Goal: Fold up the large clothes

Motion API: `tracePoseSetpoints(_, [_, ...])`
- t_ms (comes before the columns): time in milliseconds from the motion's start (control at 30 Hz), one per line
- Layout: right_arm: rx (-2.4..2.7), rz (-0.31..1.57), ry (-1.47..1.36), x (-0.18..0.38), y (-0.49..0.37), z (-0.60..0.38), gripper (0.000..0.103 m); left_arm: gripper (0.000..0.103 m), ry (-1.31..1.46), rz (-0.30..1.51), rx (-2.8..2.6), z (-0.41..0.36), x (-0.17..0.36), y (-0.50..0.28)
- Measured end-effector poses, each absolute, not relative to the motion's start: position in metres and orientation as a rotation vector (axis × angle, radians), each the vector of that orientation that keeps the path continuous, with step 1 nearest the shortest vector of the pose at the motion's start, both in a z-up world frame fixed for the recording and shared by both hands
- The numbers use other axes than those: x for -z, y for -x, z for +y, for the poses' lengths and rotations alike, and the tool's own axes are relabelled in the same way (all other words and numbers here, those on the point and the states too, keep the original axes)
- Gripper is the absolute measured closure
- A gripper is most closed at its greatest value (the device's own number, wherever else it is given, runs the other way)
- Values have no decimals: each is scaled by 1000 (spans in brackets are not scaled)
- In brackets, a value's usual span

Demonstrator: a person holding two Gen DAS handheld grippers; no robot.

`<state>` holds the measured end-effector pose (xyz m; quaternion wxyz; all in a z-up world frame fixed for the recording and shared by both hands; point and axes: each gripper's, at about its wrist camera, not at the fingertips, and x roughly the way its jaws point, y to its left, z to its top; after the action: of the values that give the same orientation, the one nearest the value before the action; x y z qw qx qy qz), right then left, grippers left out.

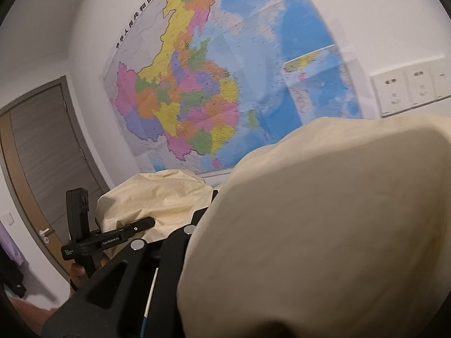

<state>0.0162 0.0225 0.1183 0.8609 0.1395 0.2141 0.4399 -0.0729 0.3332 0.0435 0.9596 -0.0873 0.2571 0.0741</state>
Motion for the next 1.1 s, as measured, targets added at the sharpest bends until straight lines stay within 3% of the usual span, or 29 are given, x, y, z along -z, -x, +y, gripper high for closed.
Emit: tracePoseSetpoints(1100, [-1153,538,-255,-110,-122,247,91,81,278,502,-505,540,-69,40])
